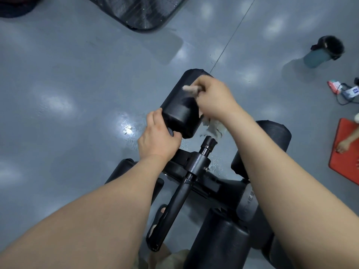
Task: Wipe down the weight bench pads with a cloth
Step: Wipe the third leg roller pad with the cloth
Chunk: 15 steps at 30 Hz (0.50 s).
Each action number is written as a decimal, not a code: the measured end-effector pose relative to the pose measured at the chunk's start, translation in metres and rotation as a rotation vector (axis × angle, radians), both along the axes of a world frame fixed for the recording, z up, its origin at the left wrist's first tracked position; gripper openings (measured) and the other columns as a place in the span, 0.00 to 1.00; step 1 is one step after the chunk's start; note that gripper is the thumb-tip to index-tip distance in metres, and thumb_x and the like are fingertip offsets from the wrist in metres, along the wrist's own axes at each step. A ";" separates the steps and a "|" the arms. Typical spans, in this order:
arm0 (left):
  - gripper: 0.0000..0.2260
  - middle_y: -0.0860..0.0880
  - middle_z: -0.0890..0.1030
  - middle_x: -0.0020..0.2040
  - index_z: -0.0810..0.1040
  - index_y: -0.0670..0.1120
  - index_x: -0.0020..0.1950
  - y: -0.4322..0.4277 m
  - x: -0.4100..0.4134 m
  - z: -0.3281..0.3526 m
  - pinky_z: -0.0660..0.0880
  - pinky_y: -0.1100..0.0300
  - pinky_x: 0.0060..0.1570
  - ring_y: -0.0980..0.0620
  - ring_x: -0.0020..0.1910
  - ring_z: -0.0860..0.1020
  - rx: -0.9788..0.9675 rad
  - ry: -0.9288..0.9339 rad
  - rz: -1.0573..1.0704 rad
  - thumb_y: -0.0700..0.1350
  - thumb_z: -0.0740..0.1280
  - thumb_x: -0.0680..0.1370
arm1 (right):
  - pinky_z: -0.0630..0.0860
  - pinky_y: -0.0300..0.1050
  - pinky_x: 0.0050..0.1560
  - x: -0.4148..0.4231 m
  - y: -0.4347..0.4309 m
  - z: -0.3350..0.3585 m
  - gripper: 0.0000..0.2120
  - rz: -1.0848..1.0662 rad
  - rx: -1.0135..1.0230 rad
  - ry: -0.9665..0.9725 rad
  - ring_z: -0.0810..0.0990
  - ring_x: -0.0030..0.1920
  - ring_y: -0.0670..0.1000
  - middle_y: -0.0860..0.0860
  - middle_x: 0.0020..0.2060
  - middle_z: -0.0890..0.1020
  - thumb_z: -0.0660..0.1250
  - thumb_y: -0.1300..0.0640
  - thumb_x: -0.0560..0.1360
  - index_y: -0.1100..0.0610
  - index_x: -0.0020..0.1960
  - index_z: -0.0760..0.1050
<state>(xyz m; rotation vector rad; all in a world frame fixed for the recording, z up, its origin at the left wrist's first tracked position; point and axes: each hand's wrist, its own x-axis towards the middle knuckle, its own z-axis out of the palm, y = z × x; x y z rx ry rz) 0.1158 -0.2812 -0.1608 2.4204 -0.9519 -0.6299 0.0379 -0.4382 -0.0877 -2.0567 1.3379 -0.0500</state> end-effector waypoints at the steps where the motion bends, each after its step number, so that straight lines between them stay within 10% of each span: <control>1: 0.32 0.55 0.64 0.72 0.61 0.52 0.76 0.000 0.000 0.000 0.70 0.53 0.50 0.45 0.55 0.78 -0.007 -0.001 -0.002 0.55 0.67 0.74 | 0.73 0.46 0.39 0.004 -0.013 0.000 0.12 -0.059 0.015 -0.008 0.79 0.52 0.56 0.48 0.38 0.81 0.58 0.60 0.75 0.43 0.43 0.73; 6: 0.30 0.56 0.63 0.70 0.62 0.54 0.74 0.001 0.000 -0.002 0.69 0.54 0.48 0.46 0.52 0.79 -0.021 -0.012 -0.013 0.54 0.68 0.73 | 0.80 0.56 0.55 0.014 -0.047 -0.007 0.13 -0.198 -0.024 0.163 0.76 0.58 0.64 0.57 0.65 0.65 0.55 0.62 0.76 0.50 0.54 0.73; 15: 0.31 0.56 0.63 0.70 0.62 0.53 0.74 -0.001 0.000 -0.005 0.71 0.55 0.46 0.47 0.51 0.79 -0.017 -0.028 -0.014 0.54 0.68 0.73 | 0.71 0.46 0.48 0.015 -0.058 -0.025 0.15 -0.110 -0.160 0.190 0.78 0.53 0.61 0.60 0.56 0.79 0.60 0.47 0.80 0.55 0.59 0.75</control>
